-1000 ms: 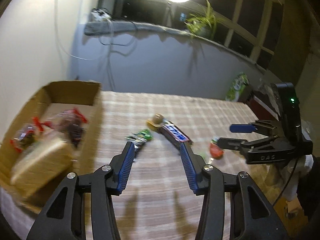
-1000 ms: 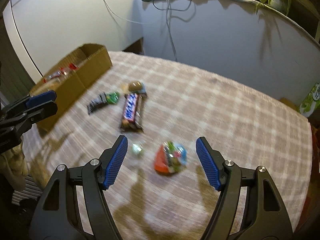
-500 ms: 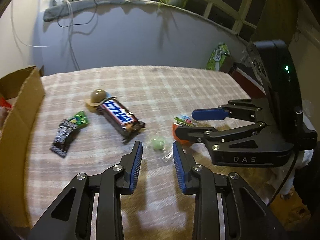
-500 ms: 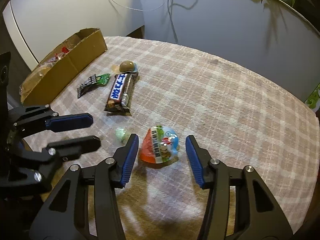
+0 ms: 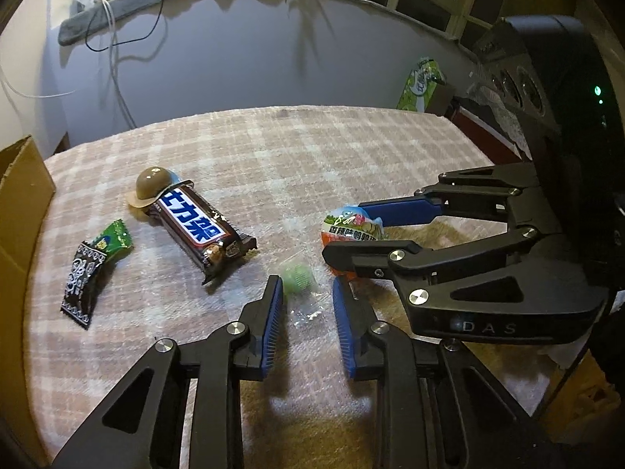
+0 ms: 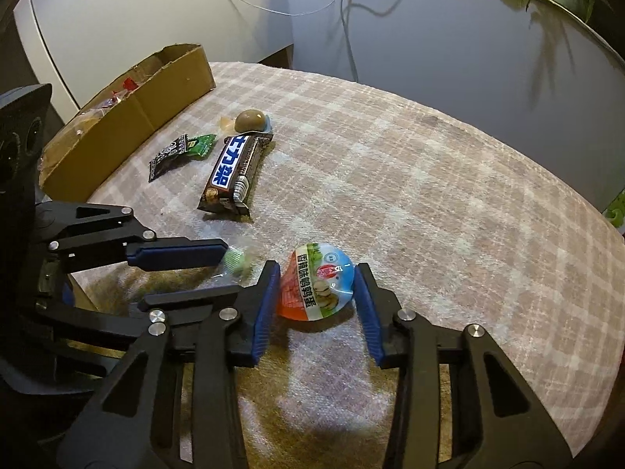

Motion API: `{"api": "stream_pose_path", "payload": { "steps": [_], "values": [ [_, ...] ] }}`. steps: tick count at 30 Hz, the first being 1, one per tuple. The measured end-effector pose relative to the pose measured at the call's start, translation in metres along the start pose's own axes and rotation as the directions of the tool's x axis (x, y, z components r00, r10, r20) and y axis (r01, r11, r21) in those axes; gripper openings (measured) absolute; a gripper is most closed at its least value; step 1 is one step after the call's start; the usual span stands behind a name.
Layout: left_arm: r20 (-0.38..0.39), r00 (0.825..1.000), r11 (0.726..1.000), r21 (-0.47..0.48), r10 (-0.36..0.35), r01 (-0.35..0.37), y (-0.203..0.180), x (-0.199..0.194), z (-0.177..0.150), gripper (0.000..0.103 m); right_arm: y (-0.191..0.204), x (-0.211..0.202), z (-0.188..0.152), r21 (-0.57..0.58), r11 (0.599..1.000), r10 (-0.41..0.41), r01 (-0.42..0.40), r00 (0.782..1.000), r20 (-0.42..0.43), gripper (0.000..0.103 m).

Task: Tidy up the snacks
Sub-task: 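Grasp the orange-and-blue jelly cup with the right gripper while the left gripper grasps the green candy, then carry both items into the box and open both grippers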

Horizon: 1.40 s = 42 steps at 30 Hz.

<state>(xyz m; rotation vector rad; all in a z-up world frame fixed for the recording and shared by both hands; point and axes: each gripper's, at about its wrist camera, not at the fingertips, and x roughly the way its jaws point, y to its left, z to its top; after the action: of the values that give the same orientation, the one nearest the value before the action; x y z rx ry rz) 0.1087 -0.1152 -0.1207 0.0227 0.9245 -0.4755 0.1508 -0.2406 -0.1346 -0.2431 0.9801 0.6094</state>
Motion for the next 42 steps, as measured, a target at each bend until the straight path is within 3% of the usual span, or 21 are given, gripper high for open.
{"api": "stream_pose_path", "payload": {
  "steps": [5,22,31,42],
  "values": [
    [-0.004,1.0,1.0,-0.001,0.006,-0.006,0.001,0.002,0.002,0.016,0.0,0.001,0.001,-0.008,1.0,0.005,-0.005,1.0,-0.002,0.038],
    [0.016,1.0,1.0,0.004,0.017,-0.017,0.001,0.0,0.005,0.016,-0.017,-0.022,-0.004,0.06,0.998,0.006,-0.009,0.998,0.055,0.034],
    [0.086,0.996,0.999,-0.025,0.027,-0.025,0.009,-0.031,0.009,0.016,-0.01,-0.045,0.005,0.064,0.998,0.01,-0.018,0.994,0.111,0.034],
    [0.187,0.977,0.99,-0.113,0.099,-0.079,0.05,-0.088,-0.002,0.016,0.039,-0.057,0.037,-0.013,0.998,0.057,-0.056,0.984,0.168,0.034]
  ]
}}
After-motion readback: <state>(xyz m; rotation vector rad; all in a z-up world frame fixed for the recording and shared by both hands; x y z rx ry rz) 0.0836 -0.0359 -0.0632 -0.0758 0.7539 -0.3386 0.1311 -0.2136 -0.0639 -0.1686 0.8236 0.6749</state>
